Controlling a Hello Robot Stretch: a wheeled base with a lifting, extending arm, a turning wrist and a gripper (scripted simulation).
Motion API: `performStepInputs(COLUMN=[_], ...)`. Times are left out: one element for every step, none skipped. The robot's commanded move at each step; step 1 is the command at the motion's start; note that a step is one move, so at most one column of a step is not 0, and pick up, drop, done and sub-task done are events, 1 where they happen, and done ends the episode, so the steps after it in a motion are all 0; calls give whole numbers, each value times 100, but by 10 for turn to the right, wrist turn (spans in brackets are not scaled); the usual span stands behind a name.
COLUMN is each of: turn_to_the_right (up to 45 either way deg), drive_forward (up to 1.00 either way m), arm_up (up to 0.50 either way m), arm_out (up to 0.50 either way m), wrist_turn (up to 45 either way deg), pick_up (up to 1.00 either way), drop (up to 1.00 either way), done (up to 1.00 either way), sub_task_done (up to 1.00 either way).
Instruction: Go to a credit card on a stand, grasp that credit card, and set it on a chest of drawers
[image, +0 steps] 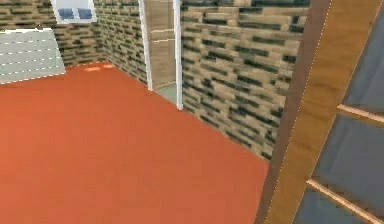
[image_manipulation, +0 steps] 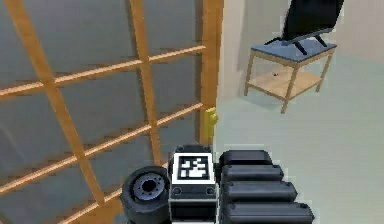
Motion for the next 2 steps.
performStepInputs(turn_to_the_right=[-330, 0], drive_forward=[0, 35], arm_up=[0, 0], arm_out=[0, 0], wrist_turn=[0, 0], pick_up=[0, 0], drop=[0, 0], done=[0, 0], sub_task_done=[0, 0])
